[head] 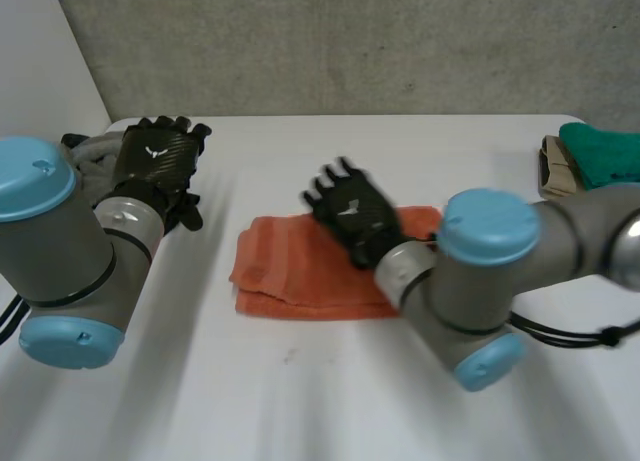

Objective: Fold the laundry.

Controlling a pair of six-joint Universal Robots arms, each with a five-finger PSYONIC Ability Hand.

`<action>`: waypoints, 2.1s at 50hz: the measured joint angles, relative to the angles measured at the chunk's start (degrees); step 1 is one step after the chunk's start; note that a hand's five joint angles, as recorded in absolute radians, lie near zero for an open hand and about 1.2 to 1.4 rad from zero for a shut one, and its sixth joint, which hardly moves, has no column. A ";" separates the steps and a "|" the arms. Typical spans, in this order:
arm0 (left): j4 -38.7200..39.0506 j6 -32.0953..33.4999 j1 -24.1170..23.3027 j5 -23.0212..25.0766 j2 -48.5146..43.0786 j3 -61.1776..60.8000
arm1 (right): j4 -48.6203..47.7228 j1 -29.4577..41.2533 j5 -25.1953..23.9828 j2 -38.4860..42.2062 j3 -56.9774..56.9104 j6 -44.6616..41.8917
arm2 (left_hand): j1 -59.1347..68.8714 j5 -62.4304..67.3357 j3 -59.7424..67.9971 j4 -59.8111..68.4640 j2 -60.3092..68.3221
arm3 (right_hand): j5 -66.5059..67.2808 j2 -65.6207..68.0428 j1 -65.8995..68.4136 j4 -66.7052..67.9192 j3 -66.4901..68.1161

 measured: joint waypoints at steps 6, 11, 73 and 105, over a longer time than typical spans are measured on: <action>0.03 -0.06 -0.62 0.00 -0.40 0.80 | 10.27 -6.68 3.51 -4.96 6.17 11.59 | 0.00 0.00 0.00 0.00 0.00 | 0.04 0.03 0.01 0.06 0.06; 0.00 -0.08 -1.56 0.00 -1.50 0.87 | 14.54 -12.94 3.98 -3.98 9.89 10.39 | 0.00 0.00 0.00 0.00 0.00 | 36.35 37.21 35.92 36.28 36.46; -12.92 -9.39 -21.26 -3.15 -25.31 29.65 | 18.70 -11.73 7.15 -8.35 -0.27 35.98 | -0.54 -0.02 -1.01 -0.87 -1.08 | 0.00 0.11 -0.06 0.11 0.01; -17.57 -0.82 -14.52 -10.89 -16.88 18.38 | 23.39 -2.99 9.38 4.00 -12.18 27.26 | -0.50 -0.04 -1.01 -0.87 -1.08 | -0.01 0.11 -0.06 0.11 0.01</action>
